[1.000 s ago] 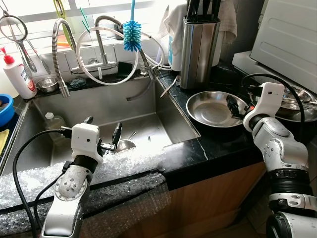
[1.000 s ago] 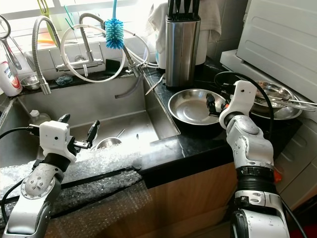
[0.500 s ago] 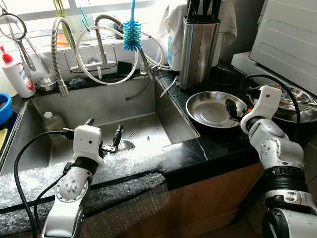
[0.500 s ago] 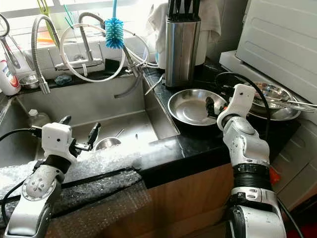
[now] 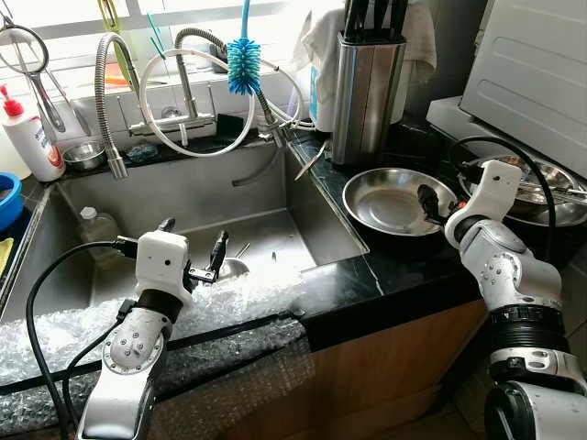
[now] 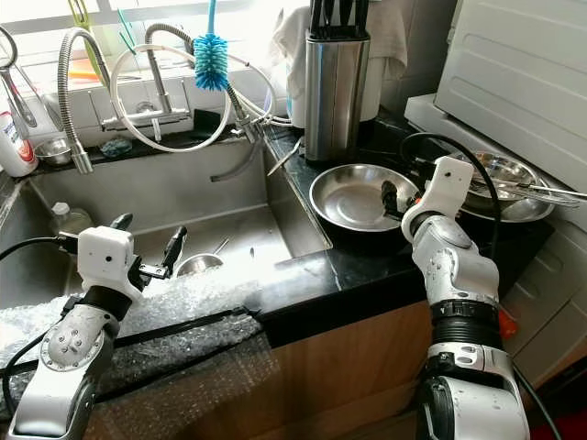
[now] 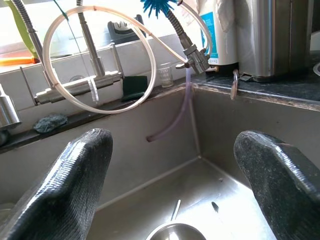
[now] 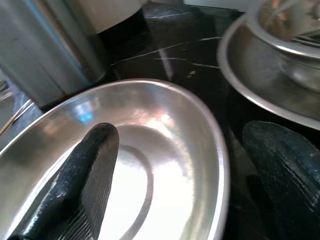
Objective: Kitchen organization
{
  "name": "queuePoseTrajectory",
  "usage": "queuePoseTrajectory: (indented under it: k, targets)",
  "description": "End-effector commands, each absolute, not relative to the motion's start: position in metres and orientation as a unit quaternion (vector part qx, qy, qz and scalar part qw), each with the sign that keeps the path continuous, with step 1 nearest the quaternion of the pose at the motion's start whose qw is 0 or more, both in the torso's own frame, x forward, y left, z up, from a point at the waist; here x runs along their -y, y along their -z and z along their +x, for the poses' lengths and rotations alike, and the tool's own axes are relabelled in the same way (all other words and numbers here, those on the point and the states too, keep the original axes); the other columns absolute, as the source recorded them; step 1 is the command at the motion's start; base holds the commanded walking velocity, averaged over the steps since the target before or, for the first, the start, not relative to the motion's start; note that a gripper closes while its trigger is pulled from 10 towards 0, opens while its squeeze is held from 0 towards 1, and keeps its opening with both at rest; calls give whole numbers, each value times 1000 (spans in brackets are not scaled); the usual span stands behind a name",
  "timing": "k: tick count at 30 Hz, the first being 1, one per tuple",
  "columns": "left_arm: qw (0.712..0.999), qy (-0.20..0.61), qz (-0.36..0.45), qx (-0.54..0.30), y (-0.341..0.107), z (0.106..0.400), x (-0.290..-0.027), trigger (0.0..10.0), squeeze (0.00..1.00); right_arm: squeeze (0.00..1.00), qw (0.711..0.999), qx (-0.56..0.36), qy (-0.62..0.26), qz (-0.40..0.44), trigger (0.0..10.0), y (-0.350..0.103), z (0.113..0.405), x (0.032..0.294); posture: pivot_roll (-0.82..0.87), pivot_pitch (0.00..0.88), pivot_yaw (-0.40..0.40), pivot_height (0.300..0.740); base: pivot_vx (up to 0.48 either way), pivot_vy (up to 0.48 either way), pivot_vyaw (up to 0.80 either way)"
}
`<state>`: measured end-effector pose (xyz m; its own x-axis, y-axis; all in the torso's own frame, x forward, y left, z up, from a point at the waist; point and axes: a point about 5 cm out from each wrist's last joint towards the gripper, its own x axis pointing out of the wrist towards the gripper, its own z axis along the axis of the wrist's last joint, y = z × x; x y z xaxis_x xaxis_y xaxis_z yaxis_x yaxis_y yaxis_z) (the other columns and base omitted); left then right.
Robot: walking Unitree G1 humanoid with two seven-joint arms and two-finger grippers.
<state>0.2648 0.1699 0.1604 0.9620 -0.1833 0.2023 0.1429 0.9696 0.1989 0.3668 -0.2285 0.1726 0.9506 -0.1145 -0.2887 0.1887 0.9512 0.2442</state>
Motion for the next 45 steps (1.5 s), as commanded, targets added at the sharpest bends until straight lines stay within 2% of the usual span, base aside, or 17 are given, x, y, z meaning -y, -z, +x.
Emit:
queuePoseTrajectory:
  k: [1,9,23,38,45]
  targets:
    - [985,88,95,116,-165,263,-169,10000,0,0,979,-120,77,146,10000,-185,370,225,-216,0,13,740,0,0,0]
    - [986,85,86,113,-165,263,-169,10000,0,0,978,-94,95,162,10000,-200,368,228,-220,0,14,740,0,0,0]
    - [987,91,86,105,-162,262,-169,10000,0,0,972,-132,91,170,10000,-187,367,219,-214,0,10,740,0,0,0]
    - [987,98,76,99,-161,259,-166,10000,0,0,951,-157,128,234,10000,-172,366,222,-208,0,9,740,0,0,0]
    - [988,100,74,96,-161,259,-165,10000,0,0,956,-165,116,212,10000,-170,367,222,-208,0,6,740,0,0,0]
